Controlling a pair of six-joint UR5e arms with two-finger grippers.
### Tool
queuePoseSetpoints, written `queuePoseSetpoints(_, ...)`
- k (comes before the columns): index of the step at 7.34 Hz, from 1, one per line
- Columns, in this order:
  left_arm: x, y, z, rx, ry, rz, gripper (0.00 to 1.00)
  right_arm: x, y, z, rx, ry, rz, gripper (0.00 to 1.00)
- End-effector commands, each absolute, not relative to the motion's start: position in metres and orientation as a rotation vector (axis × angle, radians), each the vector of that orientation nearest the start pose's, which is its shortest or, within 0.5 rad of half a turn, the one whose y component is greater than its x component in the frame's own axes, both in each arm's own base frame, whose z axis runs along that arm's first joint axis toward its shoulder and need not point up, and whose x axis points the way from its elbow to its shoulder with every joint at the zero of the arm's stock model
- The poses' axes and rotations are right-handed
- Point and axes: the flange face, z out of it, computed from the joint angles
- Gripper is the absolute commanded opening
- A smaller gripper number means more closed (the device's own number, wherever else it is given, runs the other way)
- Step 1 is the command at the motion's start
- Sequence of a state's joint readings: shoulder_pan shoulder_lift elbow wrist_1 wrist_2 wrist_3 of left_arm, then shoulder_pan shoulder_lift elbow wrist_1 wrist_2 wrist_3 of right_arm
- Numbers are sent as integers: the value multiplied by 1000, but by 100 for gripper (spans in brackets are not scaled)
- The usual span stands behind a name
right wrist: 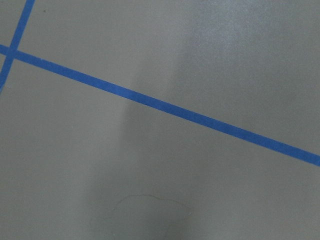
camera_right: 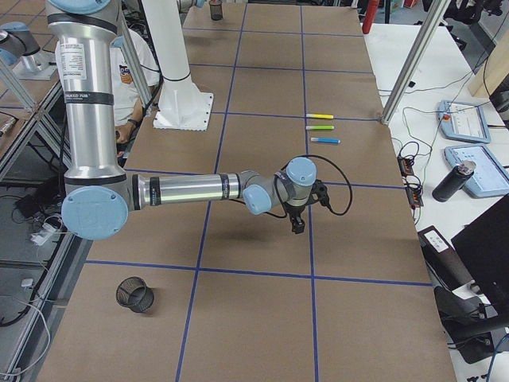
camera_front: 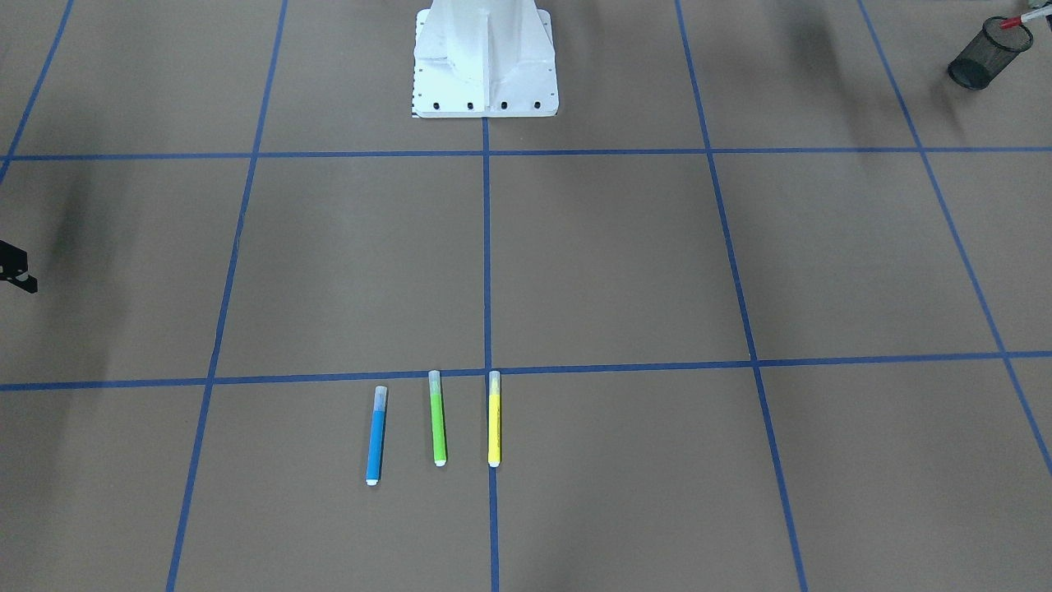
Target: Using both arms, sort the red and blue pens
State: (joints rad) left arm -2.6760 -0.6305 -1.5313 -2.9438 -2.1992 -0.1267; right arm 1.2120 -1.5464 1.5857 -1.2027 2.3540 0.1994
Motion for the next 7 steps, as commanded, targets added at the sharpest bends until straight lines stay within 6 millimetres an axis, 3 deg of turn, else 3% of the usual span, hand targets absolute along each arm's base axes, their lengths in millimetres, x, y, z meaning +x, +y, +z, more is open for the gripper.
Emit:
queuePoseSetpoints(1,-34,66,777,668,374,-1069,0,-124,-511,597,159,-852,-309,100)
queuePoseSetpoints(4,-30,68,777,680,364,-1110,0,-124,-511,601,152,-850,-306,100)
queuePoseSetpoints(5,-30,68,777,685,360,-1122,7,-124,-511,601,152,-850,-306,100)
queuePoseSetpoints(7,-28,68,782,688,347,-1075,37,-124,-511,601,152,-850,-306,100)
